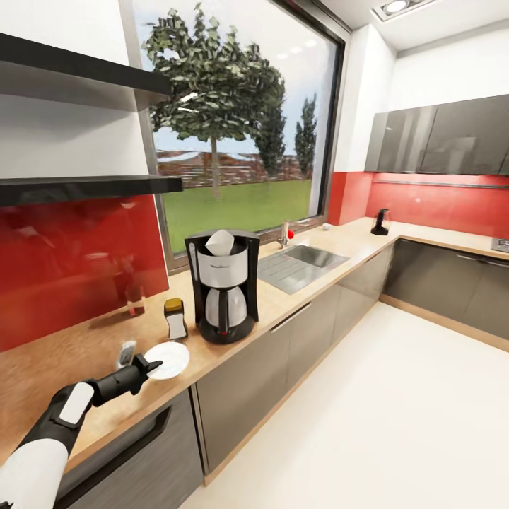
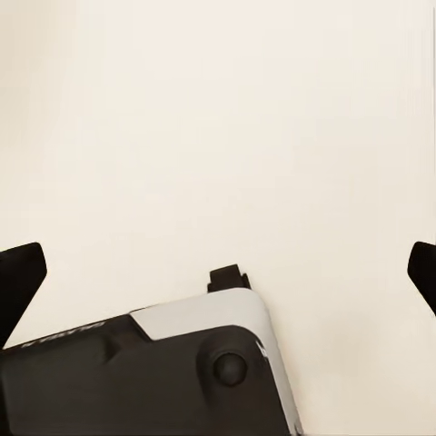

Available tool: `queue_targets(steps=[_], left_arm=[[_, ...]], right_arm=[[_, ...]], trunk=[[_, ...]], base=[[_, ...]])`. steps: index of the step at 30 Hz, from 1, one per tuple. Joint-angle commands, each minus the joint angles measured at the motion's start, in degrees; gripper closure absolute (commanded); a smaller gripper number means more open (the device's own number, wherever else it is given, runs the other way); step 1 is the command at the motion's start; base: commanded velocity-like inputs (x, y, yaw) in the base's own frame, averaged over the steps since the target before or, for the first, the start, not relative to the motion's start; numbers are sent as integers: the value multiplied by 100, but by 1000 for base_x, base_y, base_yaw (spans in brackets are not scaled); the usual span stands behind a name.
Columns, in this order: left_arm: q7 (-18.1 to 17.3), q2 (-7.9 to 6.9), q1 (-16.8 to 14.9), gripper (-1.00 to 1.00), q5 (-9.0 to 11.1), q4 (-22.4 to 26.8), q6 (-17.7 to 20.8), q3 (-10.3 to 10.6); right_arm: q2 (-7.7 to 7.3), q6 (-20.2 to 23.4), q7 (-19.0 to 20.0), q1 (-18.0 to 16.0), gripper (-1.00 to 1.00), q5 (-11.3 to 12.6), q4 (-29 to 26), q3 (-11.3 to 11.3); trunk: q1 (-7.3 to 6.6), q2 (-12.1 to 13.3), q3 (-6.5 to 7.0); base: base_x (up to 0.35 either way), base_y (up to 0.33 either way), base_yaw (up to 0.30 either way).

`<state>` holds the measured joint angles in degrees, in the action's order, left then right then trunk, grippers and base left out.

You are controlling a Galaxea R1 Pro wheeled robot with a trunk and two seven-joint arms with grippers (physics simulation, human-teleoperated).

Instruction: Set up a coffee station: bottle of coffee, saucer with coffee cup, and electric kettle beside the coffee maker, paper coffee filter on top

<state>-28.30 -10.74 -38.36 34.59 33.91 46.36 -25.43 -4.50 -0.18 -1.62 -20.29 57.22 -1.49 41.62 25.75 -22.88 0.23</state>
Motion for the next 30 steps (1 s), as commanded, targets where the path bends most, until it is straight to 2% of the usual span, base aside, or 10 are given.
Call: queue_targets(steps=[1,5,8,18,24,30], left_arm=[[-9,2,-1,100,8,-110,-39,-26],[-2,1,3,100,-18,-417,-561,-12],[-1,5,3,100,-37,-653,-793,8],[-17,24,4,100,-48,-1194,-920,20],[-16,28,8,100,-73,-1252,-935,28],[-13,28,12,100,-75,-1264,-941,29]], right_arm=[[-4,-27,-19,10,-100,53,-6,48],[0,-61,-24,22,-100,53,-2,48],[1,-68,-28,24,-100,53,-1,48],[-2,-70,-39,25,-100,53,0,48],[-4,-70,-40,25,-100,53,0,48],[-2,-70,-40,25,-100,53,0,48]], trunk=[[3,-3,-2],[3,-3,-2],[3,-3,-2],[3,-3,-2],[3,-3,-2],[3,-3,-2]], base=[[183,-60,0],[244,-94,0],[252,-107,0],[75,-20,0],[229,0,0],[33,0,0]])
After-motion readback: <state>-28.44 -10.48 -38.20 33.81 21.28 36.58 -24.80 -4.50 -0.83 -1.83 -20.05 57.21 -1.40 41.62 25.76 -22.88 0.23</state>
